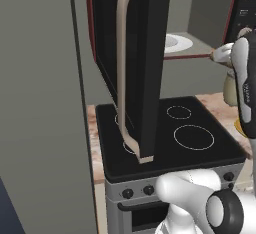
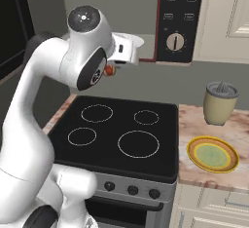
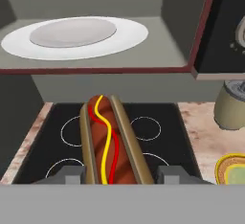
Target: Pick the hot dog from the microwave and place it on plate located on the counter.
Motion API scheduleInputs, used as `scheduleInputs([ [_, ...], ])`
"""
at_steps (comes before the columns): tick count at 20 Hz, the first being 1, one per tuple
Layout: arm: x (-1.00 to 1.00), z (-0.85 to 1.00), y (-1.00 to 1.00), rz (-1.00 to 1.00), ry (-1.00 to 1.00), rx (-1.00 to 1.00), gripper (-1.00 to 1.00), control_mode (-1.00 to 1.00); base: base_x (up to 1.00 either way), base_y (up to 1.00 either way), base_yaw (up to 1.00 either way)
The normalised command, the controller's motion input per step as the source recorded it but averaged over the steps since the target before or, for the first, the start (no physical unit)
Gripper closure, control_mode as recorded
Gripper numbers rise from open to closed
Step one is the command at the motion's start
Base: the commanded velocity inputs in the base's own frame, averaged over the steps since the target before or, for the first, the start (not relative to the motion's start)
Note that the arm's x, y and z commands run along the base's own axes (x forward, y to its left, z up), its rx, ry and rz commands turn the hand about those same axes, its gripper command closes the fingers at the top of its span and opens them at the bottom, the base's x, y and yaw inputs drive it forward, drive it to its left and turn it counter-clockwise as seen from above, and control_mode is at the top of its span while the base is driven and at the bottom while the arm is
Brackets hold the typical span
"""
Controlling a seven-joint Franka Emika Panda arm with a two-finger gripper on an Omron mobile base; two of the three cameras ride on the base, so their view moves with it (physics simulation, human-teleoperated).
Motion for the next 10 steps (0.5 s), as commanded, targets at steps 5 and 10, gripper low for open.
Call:
scheduleInputs([
  [5, -0.31, -0.51, -0.75, -0.08, 0.21, 0.0, 1.0, -1.0, 0.0, 0.0, 0.0],
  [10, 0.0, -0.89, -0.77, 0.0, 0.14, 0.0, 1.0, -1.0, 0.0, 0.0, 0.0],
])
